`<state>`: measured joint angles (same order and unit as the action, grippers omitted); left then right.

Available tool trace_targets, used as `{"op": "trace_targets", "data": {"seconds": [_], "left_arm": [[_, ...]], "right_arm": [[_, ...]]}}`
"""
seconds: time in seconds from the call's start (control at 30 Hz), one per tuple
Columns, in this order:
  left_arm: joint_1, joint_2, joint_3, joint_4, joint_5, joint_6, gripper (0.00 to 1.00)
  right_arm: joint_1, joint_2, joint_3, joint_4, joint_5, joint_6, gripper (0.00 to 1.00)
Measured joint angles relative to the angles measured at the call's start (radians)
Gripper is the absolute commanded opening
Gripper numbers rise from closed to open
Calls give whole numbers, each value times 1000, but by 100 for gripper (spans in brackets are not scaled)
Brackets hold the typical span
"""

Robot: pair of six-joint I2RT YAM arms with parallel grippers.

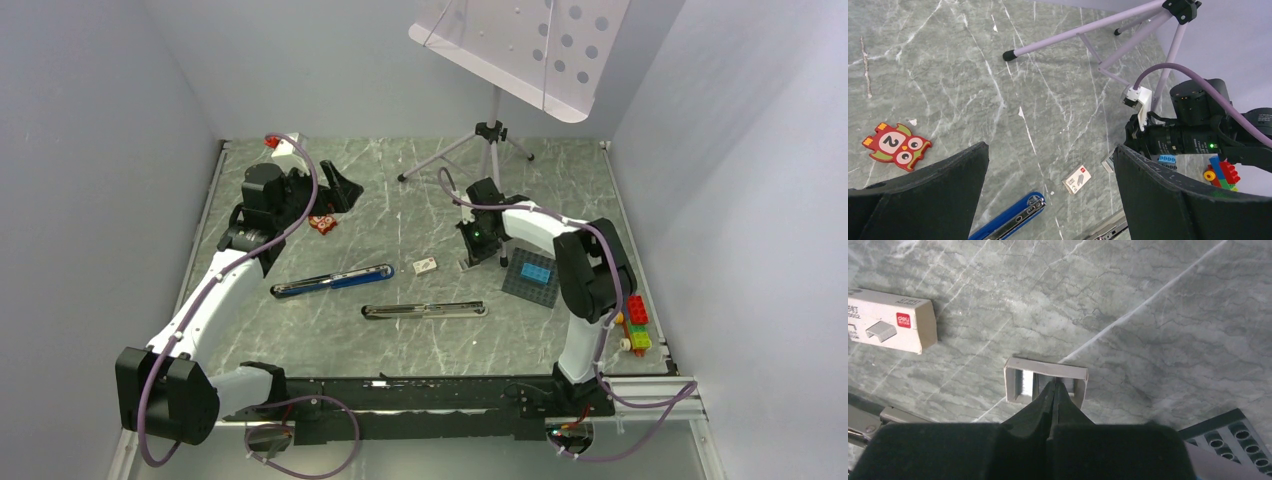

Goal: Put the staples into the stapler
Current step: Pick up the staple from the staple box.

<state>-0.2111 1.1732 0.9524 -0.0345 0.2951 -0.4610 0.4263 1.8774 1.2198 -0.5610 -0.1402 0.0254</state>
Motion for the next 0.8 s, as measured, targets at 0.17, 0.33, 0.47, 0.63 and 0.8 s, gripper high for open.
{"op": "trace_targets", "data": {"seconds": [0.17, 0.33, 0.47, 0.63, 0.8], "left_arm": [[0, 0, 0, 0, 11, -1, 98], [0, 0, 0, 14, 37, -7, 98], [-2, 15, 0, 46, 105, -25, 98], [-30, 139, 10, 131, 280, -92, 97], [-129, 313, 64, 111, 384, -128, 95]], "right_arm": [[-14, -57, -27, 14, -12, 0, 0], [-37, -99, -36, 28, -35, 0, 0], [-46, -111, -40, 39, -64, 0, 0], [-53, -112, -45, 41, -115, -2, 0], [-55, -112, -48, 42, -157, -7, 0]]}}
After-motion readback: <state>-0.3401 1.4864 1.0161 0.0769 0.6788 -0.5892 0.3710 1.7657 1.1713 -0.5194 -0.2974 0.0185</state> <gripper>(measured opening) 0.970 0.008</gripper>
